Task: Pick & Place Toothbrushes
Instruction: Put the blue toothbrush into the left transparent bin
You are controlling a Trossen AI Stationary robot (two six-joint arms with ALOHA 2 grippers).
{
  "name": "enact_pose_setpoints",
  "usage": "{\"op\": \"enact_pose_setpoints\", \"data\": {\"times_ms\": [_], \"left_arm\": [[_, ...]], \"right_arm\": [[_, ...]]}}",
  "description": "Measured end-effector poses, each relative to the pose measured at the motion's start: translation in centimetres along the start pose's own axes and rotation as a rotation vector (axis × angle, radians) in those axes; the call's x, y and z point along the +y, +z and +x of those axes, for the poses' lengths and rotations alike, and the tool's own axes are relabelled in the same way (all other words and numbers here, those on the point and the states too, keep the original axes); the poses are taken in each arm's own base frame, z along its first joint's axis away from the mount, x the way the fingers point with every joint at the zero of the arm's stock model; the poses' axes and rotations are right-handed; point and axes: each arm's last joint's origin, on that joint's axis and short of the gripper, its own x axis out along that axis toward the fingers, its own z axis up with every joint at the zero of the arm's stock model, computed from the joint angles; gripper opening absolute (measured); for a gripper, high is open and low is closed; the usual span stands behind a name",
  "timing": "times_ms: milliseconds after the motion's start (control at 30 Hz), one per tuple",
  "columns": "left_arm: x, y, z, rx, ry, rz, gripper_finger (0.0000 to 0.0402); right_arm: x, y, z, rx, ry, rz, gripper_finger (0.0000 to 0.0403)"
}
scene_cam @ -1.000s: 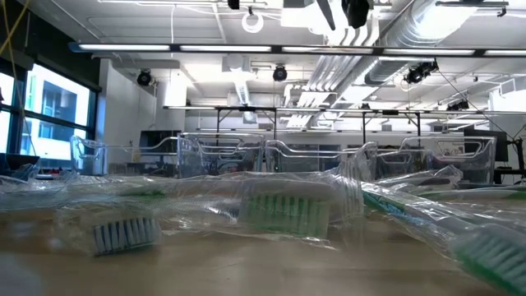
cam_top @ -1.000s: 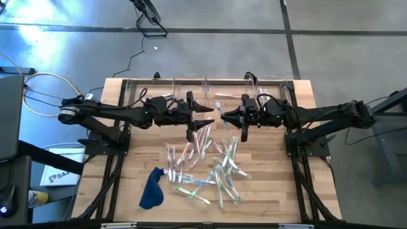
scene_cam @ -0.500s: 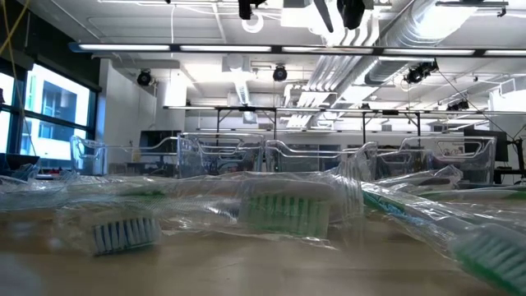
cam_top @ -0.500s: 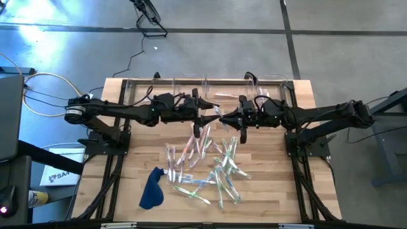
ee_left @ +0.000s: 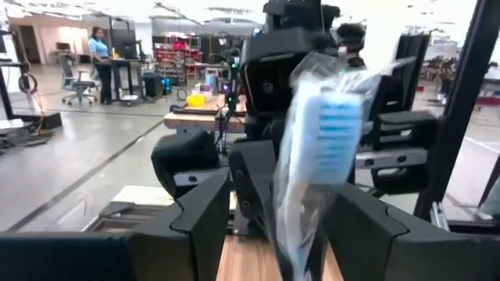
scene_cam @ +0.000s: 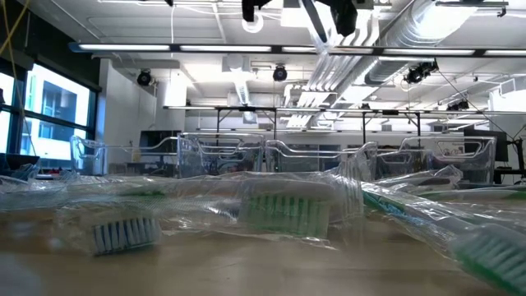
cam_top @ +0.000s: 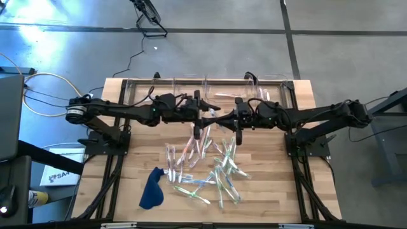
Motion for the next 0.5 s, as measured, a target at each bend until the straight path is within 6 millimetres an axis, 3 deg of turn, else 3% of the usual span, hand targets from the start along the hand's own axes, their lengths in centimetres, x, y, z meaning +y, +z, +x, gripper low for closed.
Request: {"op": "enact_pose_setpoints", "data": {"times_ms": [500], "left_arm": [[-0.03, 0.05, -0.01, -0.002, -0.011, -0.008, 0.0177]], "right_arm": [[-0.03, 0.58, -0.03, -0.065, -0.033, -0.021, 0.0015]]}}
